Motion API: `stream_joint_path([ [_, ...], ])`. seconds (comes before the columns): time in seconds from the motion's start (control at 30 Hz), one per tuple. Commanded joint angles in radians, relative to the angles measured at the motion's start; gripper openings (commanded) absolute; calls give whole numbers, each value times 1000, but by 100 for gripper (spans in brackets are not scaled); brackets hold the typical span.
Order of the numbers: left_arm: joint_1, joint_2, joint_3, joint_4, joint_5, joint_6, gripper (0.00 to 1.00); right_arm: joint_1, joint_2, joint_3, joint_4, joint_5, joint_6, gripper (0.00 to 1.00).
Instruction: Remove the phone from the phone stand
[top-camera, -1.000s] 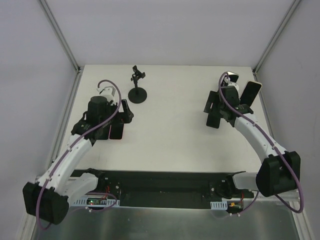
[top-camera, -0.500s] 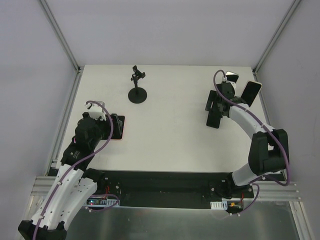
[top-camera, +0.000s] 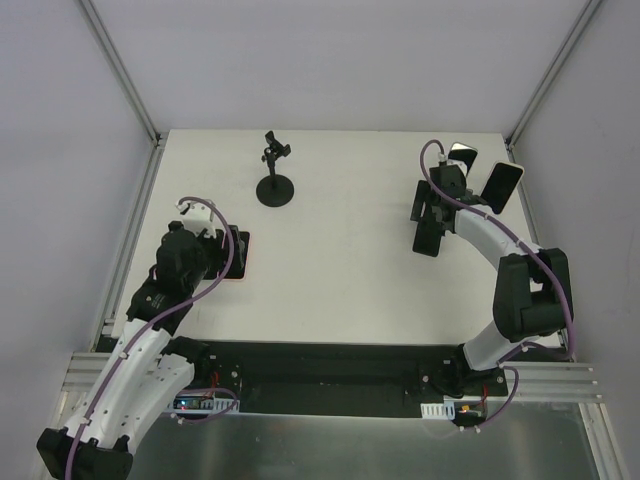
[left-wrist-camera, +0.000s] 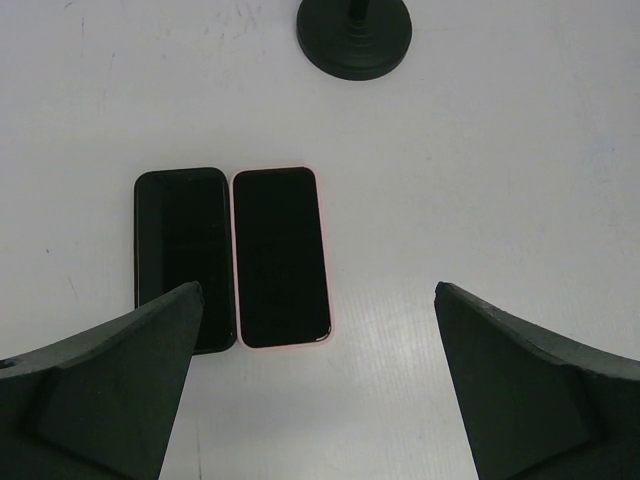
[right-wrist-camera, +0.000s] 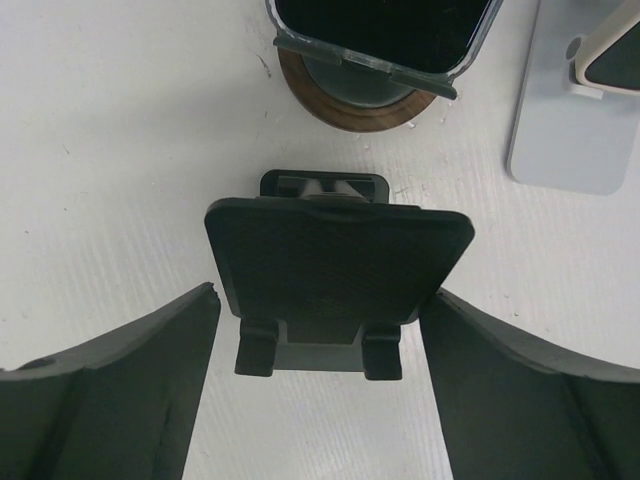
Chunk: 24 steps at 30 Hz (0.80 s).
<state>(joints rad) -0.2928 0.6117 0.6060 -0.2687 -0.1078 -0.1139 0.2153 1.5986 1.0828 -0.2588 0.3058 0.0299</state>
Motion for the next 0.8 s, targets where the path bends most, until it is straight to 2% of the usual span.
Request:
stream_joint_path([
  [0.0, 7, 11, 9, 33, 42, 13, 99, -4, -22, 2, 33, -5, -22, 78],
  [0.27, 7, 43, 14, 40, 134, 7, 99, 12, -57, -26, 41, -8, -22, 56],
  [0.3, 9, 48, 14, 45, 149, 5, 99, 16, -71, -32, 41, -13, -47, 48],
  [0.37, 9, 59, 12, 54, 215, -12, 99, 39, -89, -38, 44, -23, -51, 37],
  [0.5, 6, 94, 9, 97, 342, -59, 99, 113, -141, -44, 49, -56, -59, 34],
  [0.77, 6, 233, 64, 212, 479, -161, 99, 275, -175, -41, 118, -174, -131, 31],
])
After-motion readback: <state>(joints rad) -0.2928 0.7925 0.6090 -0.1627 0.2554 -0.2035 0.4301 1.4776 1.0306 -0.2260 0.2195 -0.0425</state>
